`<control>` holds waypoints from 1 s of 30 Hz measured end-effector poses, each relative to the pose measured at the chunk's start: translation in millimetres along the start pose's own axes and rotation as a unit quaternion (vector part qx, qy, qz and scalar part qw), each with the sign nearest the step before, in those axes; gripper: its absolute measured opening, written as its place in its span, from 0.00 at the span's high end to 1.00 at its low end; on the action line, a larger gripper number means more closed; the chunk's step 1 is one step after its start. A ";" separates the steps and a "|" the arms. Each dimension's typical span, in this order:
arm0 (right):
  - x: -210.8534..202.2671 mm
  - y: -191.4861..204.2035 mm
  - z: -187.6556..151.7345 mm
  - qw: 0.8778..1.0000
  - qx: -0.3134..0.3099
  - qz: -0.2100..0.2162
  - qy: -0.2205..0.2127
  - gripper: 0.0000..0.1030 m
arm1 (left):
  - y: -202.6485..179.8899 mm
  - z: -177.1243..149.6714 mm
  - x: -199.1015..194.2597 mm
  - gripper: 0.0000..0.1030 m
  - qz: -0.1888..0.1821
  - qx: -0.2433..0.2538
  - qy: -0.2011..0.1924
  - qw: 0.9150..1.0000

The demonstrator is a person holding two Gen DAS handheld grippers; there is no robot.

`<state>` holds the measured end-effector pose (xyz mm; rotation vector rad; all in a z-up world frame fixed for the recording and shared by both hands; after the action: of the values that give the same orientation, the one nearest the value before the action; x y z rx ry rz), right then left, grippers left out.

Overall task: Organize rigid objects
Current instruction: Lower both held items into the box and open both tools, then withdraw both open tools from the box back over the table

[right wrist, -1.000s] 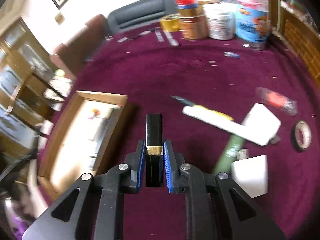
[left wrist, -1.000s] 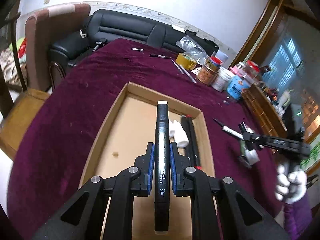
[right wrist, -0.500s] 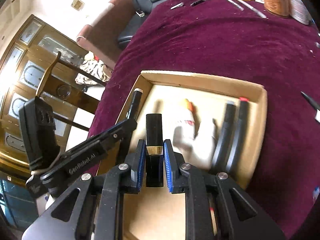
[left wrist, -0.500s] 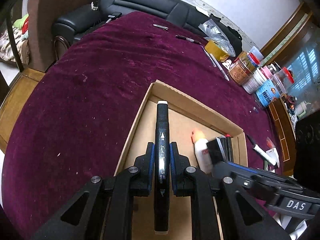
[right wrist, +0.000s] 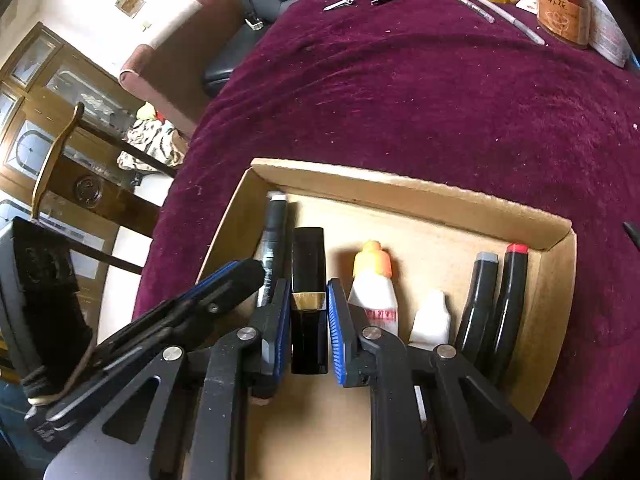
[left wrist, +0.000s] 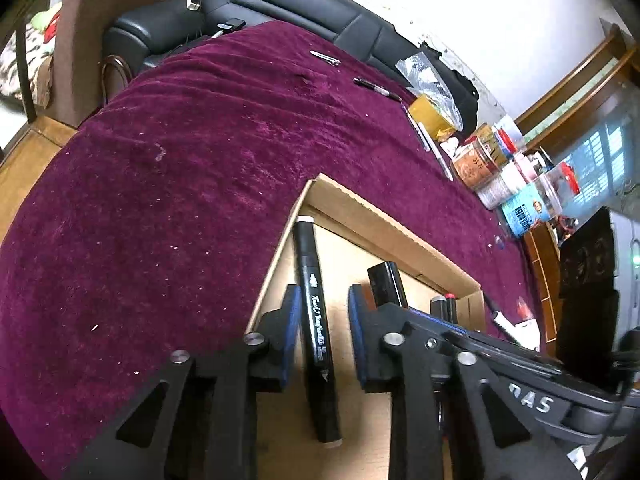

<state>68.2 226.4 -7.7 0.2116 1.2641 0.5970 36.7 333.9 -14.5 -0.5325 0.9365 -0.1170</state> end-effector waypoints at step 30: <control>-247.5 -203.4 -103.1 0.940 0.005 -0.196 -0.279 0.03 | -186.3 -154.9 -66.6 0.38 -0.062 0.130 -0.027 0.989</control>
<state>-9.8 -91.4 71.2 0.1183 0.7256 0.1628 -101.4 134.5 51.1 -0.3500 0.8200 -0.3318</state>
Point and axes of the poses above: each gripper's, at about its wrist camera, not at the fingertips, and x roughly the way its jaws point, y to its left, z to its top, the point moved 5 cm from there along x, roughly the way its jaws point, and after that the axes turned 4 degrees about x, right-handed, at the moved point
